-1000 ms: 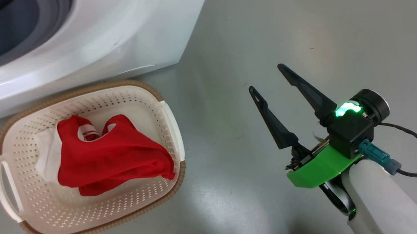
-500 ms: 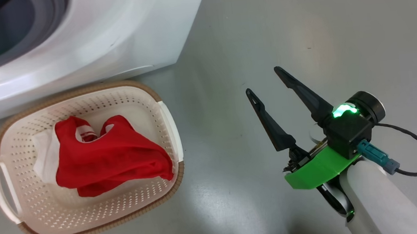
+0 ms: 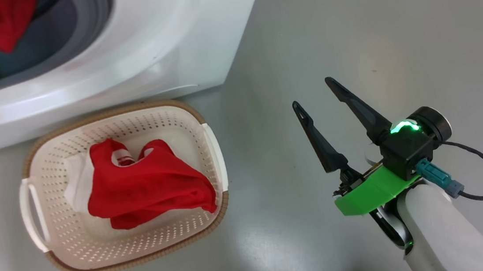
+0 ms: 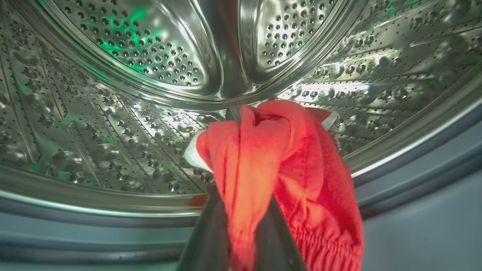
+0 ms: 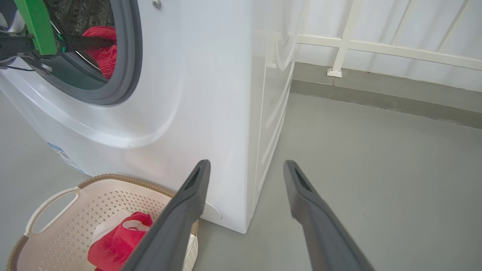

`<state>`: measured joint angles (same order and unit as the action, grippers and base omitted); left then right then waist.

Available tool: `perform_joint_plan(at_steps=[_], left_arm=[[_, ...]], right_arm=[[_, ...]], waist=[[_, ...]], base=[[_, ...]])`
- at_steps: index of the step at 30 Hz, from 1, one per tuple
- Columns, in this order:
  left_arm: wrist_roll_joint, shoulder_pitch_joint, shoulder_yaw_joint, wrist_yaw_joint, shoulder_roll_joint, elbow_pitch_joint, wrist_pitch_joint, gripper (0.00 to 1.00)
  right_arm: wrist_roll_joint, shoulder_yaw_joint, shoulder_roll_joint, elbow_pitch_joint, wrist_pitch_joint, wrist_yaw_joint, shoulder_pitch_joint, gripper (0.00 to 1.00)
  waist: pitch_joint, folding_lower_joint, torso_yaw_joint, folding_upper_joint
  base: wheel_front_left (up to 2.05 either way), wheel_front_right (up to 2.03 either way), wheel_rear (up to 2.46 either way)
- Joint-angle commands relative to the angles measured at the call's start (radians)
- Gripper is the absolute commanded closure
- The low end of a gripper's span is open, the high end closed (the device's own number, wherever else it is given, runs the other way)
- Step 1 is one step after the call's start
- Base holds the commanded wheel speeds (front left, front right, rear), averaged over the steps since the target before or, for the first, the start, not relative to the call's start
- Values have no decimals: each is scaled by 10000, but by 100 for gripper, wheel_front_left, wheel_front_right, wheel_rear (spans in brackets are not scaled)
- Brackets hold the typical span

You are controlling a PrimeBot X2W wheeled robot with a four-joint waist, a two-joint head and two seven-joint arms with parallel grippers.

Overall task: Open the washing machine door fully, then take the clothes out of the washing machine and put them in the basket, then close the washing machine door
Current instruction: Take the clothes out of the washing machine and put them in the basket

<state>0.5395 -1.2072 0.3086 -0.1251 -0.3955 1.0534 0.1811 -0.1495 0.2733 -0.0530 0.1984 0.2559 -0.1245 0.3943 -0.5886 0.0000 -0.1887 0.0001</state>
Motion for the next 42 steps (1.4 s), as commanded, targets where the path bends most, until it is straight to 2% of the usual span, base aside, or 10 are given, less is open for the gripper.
perform_joint_plan(at_steps=[1, 6, 11, 17, 28, 42], left_arm=[[142, 242, -194, -55, -404, -354, 385, 100], [21, 851, -468, 20, -359, -1146, 789, 100], [-509, 2045, -1376, 379, -318, -3199, 802, 100], [-1073, 3620, -2361, 543, 138, -4964, 804, 100], [-1894, 5680, -3500, 427, 1005, -7016, 806, 100], [-2335, 7507, -4361, 120, 2035, -8549, 806, 100]], right_arm=[[146, 124, 28, -166, 59, -62, -73, 0], [195, 71, 28, -81, 59, -62, -160, 0], [209, -25, 28, -48, 59, -62, -281, 0], [220, -154, 28, 18, 59, -62, -490, 0], [244, -303, 28, 169, 59, -62, -826, 0], [258, -315, 28, 405, 59, -62, -1297, 0]], waist=[[206, 0, 176, -1], [504, 0, 328, -1], [821, 0, 462, -1], [1292, 0, 653, -1], [1999, 0, 956, -1], [3036, 0, 1237, -1]], base=[[0, 0, 0], [0, 0, 0], [0, 0, 0], [0, 0, 0], [0, 0, 0], [0, 0, 0]])
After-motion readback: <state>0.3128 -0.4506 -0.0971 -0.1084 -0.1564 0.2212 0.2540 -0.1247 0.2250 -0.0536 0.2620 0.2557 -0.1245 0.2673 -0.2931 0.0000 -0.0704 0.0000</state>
